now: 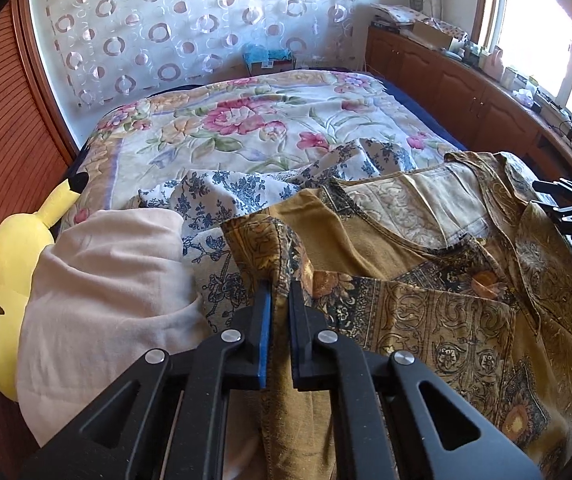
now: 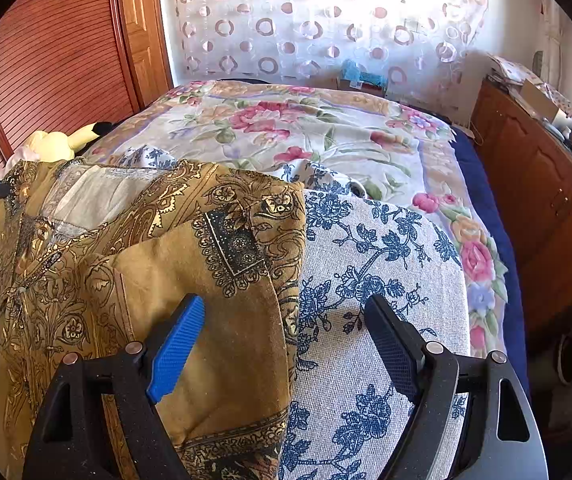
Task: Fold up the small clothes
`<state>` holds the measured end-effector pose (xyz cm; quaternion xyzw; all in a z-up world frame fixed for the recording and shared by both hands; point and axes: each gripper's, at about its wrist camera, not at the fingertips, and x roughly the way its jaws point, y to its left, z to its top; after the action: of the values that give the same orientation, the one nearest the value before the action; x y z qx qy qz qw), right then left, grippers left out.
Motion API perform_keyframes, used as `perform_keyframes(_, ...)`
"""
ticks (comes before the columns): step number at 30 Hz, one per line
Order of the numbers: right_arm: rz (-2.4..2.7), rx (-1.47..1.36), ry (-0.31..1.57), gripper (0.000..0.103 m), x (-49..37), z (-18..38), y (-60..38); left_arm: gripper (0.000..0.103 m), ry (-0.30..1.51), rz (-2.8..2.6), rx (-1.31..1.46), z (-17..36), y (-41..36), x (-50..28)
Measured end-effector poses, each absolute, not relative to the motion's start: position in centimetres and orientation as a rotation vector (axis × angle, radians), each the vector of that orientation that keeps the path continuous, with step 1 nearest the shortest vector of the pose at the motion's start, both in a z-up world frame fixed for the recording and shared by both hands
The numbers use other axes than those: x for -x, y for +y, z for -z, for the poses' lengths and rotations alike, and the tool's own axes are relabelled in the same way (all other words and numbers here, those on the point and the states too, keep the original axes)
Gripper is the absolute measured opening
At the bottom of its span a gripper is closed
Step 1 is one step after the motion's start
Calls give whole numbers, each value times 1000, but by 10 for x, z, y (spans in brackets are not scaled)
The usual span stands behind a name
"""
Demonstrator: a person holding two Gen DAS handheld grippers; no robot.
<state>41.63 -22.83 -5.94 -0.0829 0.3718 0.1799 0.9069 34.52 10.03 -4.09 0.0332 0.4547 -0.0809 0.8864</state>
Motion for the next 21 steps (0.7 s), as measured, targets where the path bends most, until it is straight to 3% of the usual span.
perform_keyframes(9,-377,174,765,83,-417,60,-227,9,973,154,-83,50,98,-352)
perform_keyframes(12,-418,182,751,61,-415,59,-226,6,941,164,-70,43,97,-347)
perform_keyframes(14,-433,189,757,22,-413,58,-224,6,887,173,-62,31,96,-338)
perform_keyframes(16,-456,197,770,6,-412,57,-223,6,851,183,-62,20,93,-331)
perform_keyframes(21,-455,157,730,4,-401,50,-231,5,772,210,-73,-11,83,-304)
